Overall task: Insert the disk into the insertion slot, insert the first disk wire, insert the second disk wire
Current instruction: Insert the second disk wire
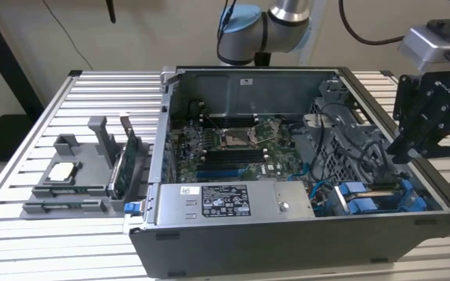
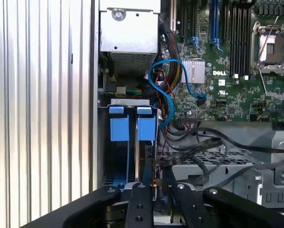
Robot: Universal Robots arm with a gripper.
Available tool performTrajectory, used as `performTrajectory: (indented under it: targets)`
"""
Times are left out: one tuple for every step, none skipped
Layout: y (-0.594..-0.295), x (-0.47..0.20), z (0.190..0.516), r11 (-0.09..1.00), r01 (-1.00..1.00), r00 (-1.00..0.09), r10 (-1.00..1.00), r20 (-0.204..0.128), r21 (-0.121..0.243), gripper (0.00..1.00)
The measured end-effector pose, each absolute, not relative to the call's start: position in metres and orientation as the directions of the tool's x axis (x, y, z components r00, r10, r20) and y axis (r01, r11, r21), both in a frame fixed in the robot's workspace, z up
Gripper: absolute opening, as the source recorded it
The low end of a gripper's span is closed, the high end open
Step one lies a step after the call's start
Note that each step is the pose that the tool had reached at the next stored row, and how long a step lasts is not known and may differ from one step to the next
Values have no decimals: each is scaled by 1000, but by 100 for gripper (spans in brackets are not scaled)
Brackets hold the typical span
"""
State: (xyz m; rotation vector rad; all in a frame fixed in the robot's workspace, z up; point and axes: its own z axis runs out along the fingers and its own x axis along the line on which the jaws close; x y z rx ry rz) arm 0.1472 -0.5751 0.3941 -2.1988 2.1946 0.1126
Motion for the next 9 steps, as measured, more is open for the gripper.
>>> performTrajectory:
  targets:
    - [-575, 147, 396, -3, -1000, 1, -997, -75, 28, 24]
    - [-575, 147, 396, -3, -1000, 1, -997, -75, 28, 24]
    - [-575, 147, 397, -3, -1000, 1, -997, -75, 28, 24]
    - [-575, 147, 397, -3, -1000, 1, -997, -75, 28, 24]
    - [-575, 147, 397, -3, -1000, 1, -997, -75, 28, 24]
    - [-575, 147, 397, -3, -1000, 1, -997, -75, 28, 24]
    - [-575, 147, 397, -3, -1000, 1, -997, -75, 28, 24]
    - [-575, 147, 397, -3, -1000, 1, -997, -75, 28, 24]
    - [-575, 147, 397, -3, -1000, 1, -997, -75, 28, 24]
